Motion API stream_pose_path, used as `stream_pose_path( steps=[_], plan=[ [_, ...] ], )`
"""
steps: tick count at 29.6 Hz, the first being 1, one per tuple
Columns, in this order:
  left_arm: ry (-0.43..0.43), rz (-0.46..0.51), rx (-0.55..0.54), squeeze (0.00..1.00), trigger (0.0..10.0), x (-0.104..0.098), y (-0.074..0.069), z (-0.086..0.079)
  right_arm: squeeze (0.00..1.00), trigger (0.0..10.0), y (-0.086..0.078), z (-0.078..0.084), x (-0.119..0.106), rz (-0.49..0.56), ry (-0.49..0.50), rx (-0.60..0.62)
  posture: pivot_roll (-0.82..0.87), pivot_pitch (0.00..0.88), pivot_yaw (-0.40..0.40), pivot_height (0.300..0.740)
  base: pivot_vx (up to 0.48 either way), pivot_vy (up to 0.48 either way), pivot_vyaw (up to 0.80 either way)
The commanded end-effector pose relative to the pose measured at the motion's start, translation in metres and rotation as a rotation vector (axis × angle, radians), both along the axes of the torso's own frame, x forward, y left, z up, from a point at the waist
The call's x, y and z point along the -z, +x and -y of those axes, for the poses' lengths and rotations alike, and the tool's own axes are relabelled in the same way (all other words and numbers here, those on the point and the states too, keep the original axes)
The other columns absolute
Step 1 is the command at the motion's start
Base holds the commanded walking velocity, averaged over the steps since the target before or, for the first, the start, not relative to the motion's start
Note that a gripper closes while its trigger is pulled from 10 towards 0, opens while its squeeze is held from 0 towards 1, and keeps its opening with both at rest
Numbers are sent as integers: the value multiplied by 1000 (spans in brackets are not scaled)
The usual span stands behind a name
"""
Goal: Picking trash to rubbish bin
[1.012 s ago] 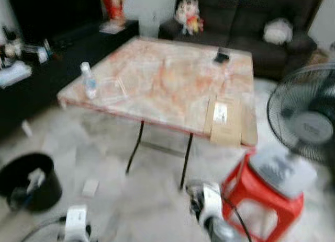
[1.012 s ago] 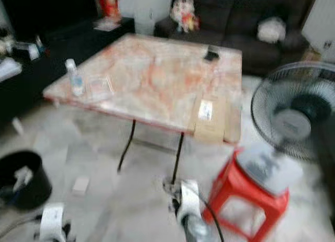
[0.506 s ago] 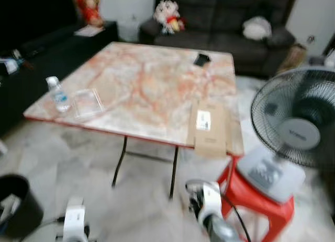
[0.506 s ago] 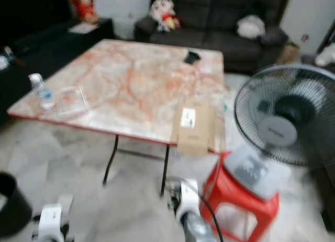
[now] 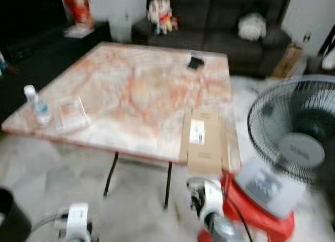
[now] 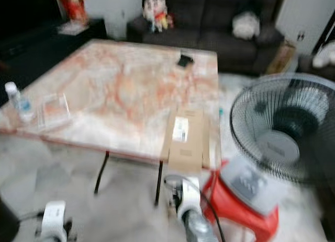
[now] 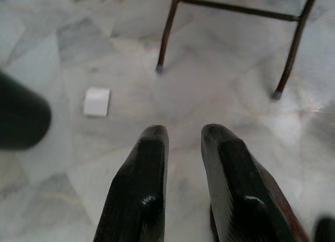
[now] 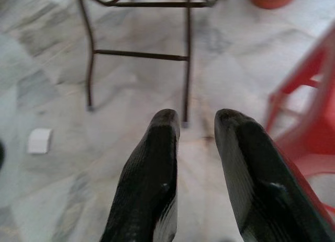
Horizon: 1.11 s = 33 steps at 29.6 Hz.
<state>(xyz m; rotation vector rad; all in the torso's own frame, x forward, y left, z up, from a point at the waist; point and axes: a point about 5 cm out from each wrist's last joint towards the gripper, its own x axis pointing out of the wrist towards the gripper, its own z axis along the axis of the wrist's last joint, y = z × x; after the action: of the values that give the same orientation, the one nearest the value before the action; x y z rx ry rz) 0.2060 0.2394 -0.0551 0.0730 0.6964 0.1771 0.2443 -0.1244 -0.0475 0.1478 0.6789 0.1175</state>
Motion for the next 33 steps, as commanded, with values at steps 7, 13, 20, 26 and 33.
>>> stream_pose_path(
  steps=[7,13,20,26,33],
  plan=[
    [-16,5,24,0,10000,1,1,7,0,10000,-5,8,4,-22,-18,20,27,0,-15,740,46,0,0],
    [-17,-3,26,0,10000,2,0,7,0,10000,-8,16,6,-33,-27,48,22,0,-16,740,0,0,0],
    [-20,-7,21,0,10000,3,-2,8,1000,10000,-10,27,7,-32,-23,82,26,0,-21,740,0,0,0],
    [-22,-9,17,0,10000,3,-3,7,1000,10000,-5,36,3,-4,50,155,26,0,-22,740,0,0,0],
    [-24,-10,18,0,10000,3,-2,8,1000,10000,1,34,-3,24,121,136,24,0,-20,740,0,0,0]
  ],
)
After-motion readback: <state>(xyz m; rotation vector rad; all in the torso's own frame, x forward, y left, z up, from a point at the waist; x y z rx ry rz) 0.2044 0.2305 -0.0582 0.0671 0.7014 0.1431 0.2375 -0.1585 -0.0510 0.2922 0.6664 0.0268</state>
